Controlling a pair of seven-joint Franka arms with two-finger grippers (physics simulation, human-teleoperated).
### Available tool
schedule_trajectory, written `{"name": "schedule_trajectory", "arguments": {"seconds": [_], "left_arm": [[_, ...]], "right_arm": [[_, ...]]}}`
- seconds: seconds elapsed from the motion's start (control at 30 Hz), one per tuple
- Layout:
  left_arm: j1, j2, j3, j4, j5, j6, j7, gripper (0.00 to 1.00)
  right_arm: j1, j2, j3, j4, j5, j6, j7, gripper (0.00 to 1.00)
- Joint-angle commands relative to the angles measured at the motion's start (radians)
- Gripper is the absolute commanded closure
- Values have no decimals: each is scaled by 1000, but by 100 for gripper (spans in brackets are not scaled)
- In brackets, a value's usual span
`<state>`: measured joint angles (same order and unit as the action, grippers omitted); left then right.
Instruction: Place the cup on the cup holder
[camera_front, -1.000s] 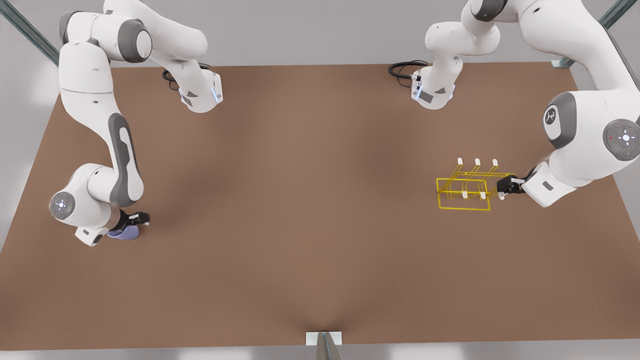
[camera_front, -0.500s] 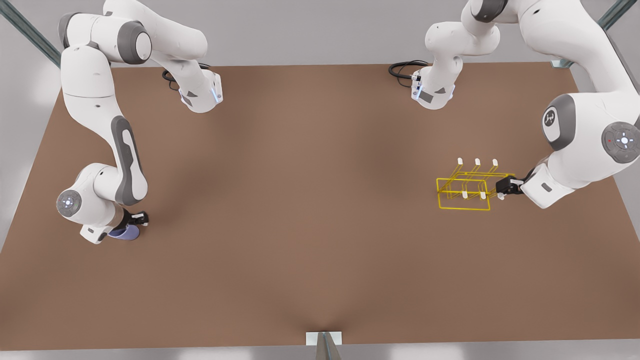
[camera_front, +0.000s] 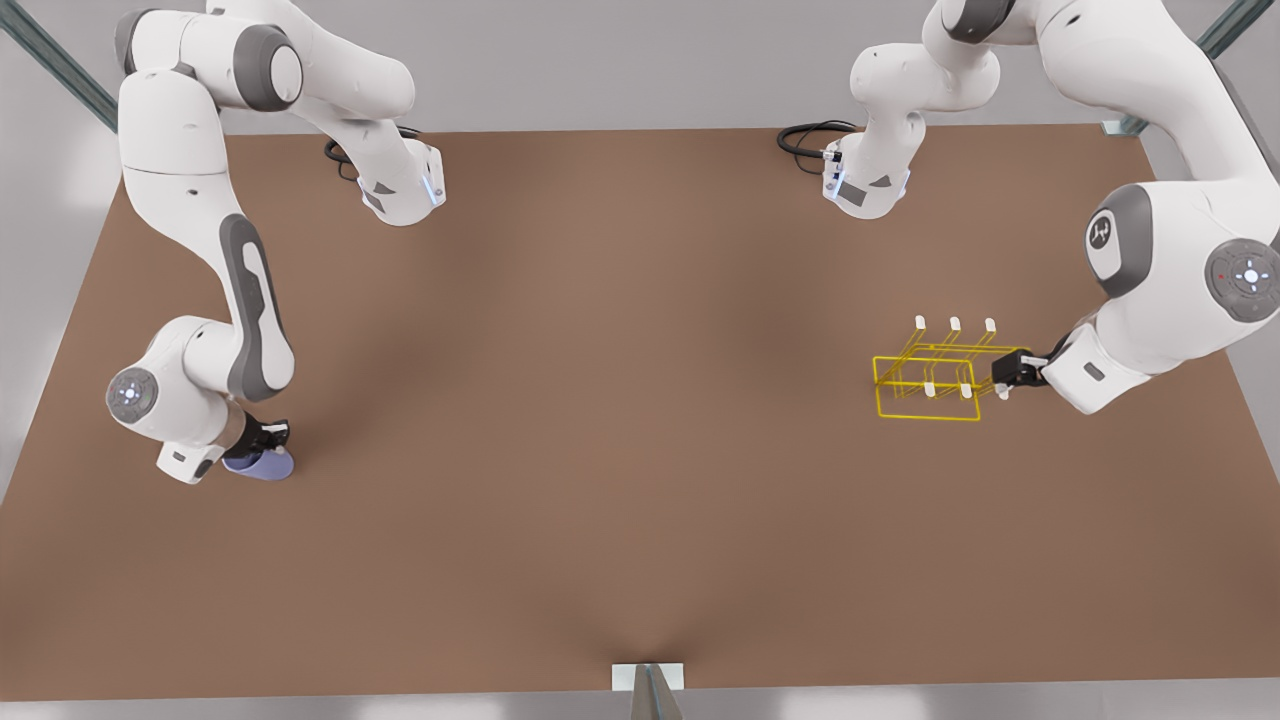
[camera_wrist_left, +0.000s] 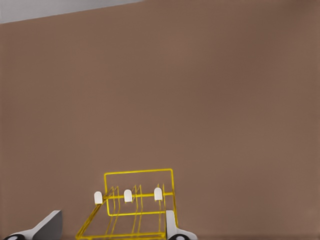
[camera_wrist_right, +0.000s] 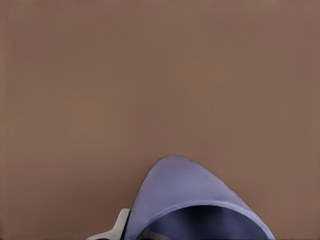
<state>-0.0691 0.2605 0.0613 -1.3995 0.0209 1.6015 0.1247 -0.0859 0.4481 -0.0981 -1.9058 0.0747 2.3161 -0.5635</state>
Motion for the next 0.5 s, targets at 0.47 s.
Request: {"name": "schedule_trajectory", "arguments": {"seconds": [0.47], "left_arm": [[-8, -3, -8, 0, -2, 2, -13, 0]], "right_arm": [[124, 161, 445, 154, 572, 183, -18, 79]]}}
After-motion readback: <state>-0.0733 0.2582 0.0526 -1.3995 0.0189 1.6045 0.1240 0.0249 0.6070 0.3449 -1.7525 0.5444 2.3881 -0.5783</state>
